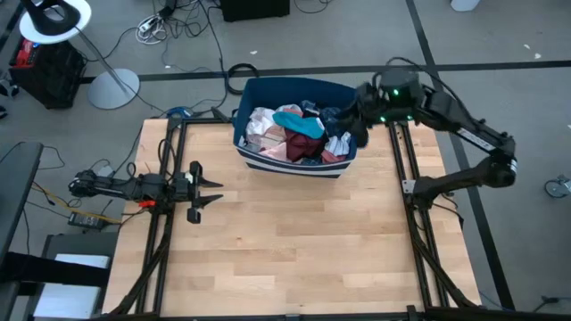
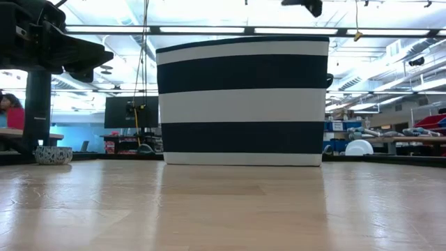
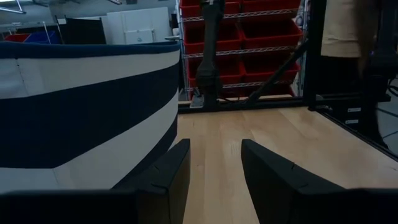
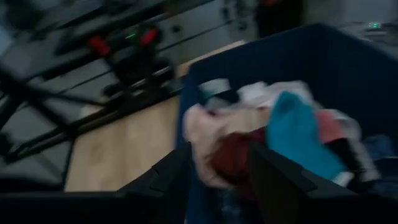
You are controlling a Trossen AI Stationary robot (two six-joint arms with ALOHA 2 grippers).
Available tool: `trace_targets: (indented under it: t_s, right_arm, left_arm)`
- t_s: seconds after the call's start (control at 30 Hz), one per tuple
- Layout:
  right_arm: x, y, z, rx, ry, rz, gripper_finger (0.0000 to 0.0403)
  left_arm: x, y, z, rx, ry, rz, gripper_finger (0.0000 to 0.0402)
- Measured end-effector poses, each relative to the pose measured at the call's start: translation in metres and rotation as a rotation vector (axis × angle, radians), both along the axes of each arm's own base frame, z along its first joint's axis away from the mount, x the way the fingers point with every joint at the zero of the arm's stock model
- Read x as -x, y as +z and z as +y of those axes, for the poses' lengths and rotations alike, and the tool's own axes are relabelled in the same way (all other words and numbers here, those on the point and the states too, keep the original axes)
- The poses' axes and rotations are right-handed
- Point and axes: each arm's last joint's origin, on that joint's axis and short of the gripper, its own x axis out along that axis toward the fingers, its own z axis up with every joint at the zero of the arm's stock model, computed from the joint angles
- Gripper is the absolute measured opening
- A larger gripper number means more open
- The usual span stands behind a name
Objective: Sort clothes
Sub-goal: Return to Home Position
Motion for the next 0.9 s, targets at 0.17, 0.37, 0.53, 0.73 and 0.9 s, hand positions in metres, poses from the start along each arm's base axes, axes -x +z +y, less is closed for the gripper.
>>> trace_targets:
  t_s: [0.17, 0.37, 0.53, 0.73, 0.9]
  right_arm:
    - [0.011, -0.014, 0.031, 0.019, 0.128, -0.018, 0.0158]
    - [0.020, -0.063, 0.063, 0.058, 0.189, -0.064, 0.0157]
    - [0.027, -0.121, 0.083, 0.041, 0.262, -0.124, 0.0159]
    - [0.030, -0.194, 0.094, 0.053, 0.236, -0.174, 0.0158]
    - [0.038, -0.236, 0.094, 0.040, 0.200, -0.222, 0.0159]
  left_arm:
    - [0.000, 0.000, 0.000, 0.000, 0.001, 0.000, 0.0150]
    - [0.000, 0.000, 0.000, 0.000, 0.001, 0.000, 0.0150]
    - [0.000, 0.000, 0.000, 0.000, 0.000, -0.001, 0.0150]
    - [0.000, 0.000, 0.000, 0.000, 0.000, 0.000, 0.0150]
    - [0.000, 0.000, 0.000, 0.001, 0.000, 0.001, 0.0150]
